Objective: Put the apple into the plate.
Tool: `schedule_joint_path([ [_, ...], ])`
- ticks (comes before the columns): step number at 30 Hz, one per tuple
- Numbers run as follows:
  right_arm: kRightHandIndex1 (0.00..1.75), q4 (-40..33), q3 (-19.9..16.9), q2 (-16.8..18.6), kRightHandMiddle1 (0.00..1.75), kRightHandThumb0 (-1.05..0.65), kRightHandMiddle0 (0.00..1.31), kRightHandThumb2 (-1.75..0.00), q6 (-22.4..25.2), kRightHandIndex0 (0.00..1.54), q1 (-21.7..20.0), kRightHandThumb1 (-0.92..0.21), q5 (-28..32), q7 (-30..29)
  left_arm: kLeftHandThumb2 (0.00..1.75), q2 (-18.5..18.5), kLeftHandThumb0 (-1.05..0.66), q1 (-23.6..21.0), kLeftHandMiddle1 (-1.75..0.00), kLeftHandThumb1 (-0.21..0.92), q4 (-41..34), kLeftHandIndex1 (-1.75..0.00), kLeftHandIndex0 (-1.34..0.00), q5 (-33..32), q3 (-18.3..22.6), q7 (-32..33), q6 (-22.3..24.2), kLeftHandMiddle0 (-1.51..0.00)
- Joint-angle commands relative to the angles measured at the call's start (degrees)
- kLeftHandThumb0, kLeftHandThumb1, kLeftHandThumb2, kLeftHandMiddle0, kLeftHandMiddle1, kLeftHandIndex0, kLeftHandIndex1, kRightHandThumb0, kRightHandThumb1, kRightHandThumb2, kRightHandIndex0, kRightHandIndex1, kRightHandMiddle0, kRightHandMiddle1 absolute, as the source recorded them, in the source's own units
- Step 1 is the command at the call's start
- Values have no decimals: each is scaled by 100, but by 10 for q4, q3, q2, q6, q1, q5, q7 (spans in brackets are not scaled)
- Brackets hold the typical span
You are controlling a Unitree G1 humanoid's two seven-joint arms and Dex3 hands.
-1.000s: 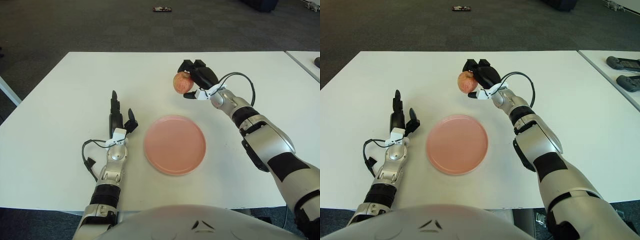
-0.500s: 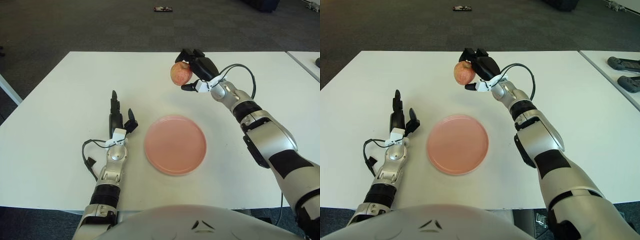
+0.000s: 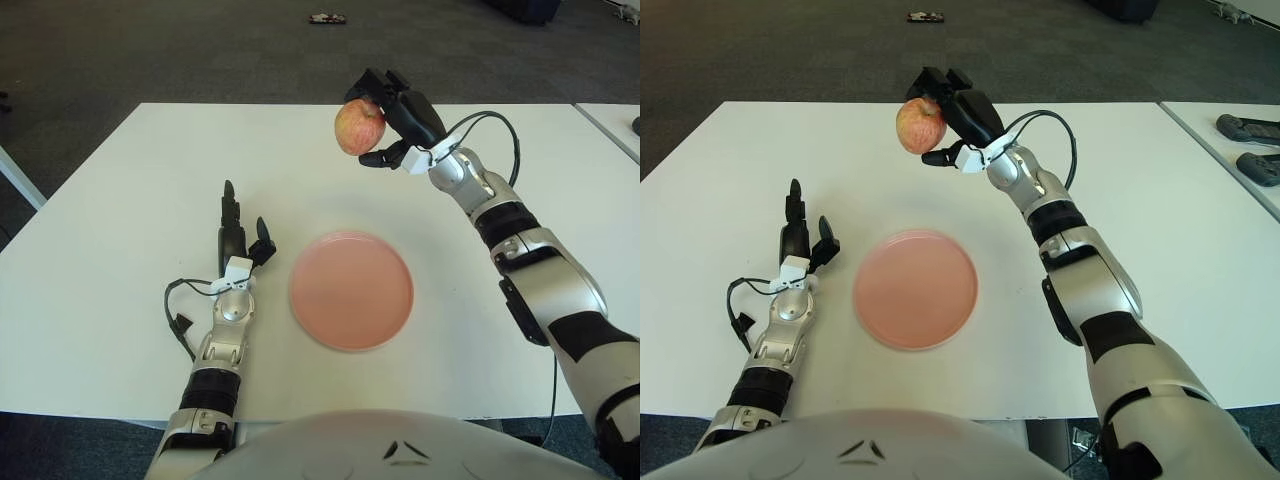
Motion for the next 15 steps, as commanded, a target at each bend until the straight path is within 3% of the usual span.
schedule_joint_path([
  [1, 175, -59, -11, -14, 175, -47, 62, -134, 12, 117, 37, -29, 22, 38, 97, 4, -90, 1, 0, 92, -5, -4, 0, 0, 1, -3, 5, 0],
  [15, 175, -205, -14, -64, 175, -48, 63, -136, -22, 119, 172, -28, 69, 169, 98, 7, -90, 6, 0, 92, -17, -5, 0, 4, 2, -6, 15, 0],
])
